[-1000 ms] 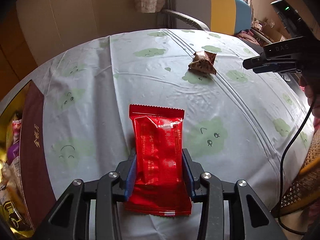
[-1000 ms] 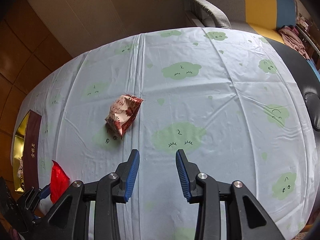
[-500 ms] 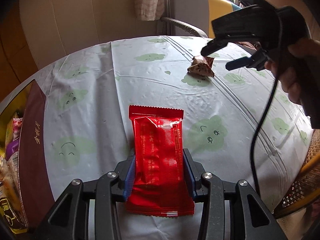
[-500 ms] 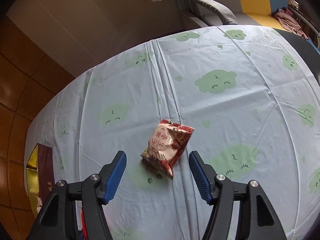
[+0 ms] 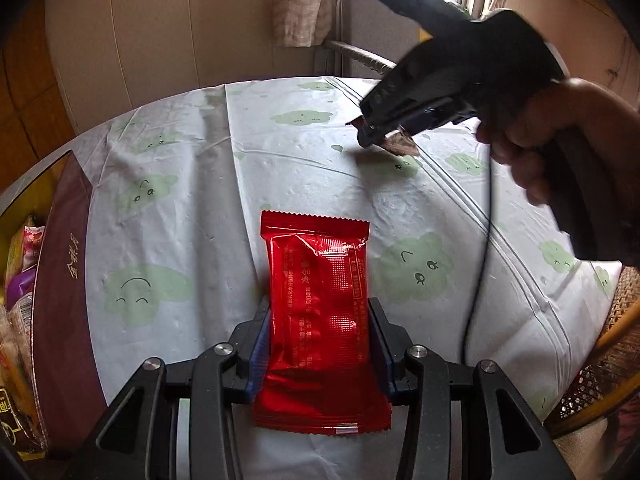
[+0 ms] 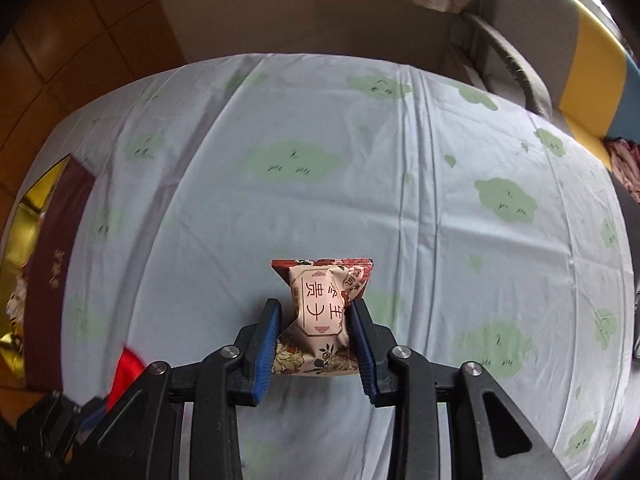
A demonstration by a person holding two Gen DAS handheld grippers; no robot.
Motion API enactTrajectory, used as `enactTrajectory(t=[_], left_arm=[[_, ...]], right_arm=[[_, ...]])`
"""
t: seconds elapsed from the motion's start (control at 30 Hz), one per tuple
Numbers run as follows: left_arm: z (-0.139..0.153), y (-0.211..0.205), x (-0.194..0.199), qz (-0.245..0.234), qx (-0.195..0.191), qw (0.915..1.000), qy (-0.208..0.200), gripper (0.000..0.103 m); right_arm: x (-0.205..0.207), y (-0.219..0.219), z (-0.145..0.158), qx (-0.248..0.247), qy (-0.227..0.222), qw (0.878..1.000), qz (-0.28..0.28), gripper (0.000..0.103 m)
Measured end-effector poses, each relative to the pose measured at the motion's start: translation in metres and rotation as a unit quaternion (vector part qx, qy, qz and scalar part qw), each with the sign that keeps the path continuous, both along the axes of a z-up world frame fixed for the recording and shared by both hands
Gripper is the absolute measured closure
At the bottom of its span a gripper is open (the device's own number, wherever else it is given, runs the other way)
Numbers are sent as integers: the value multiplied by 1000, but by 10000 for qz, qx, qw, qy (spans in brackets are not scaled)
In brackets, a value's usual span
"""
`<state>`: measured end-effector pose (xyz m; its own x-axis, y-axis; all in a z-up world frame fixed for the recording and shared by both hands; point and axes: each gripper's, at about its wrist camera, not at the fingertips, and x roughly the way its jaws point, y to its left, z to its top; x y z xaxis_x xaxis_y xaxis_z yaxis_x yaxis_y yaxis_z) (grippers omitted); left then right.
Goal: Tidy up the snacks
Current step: 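Grasp the patterned paper-wrapped snack with the right tool, then carry the large red pack into the gold box and open the left tool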
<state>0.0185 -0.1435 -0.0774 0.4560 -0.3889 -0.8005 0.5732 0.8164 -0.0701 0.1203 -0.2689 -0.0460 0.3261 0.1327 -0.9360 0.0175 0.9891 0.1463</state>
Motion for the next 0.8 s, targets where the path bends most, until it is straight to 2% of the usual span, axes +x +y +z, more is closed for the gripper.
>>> enactTrajectory(t=[0.1,0.2,0.33,0.6,0.8], left_arm=[[0,1,0,12,-20,10000,2,58],[0,1,0,35,-24,10000,10,58],[1,-2,0,48,33,10000,7,59],[5,6,7,276,61,9993,225,63],[16,20,7,578,141,9980,218,63]], right_arm=[[-25,7,-11,-51,162,9994,302,67],[-39,8,-15,-109,-82,9992,368,67],[-47,17,-16,-376,-199,9978,506,67],[-58,17,-15,-240,-317,9968,688,65],[-55,21,-15,-398,-412,9954,770,64]])
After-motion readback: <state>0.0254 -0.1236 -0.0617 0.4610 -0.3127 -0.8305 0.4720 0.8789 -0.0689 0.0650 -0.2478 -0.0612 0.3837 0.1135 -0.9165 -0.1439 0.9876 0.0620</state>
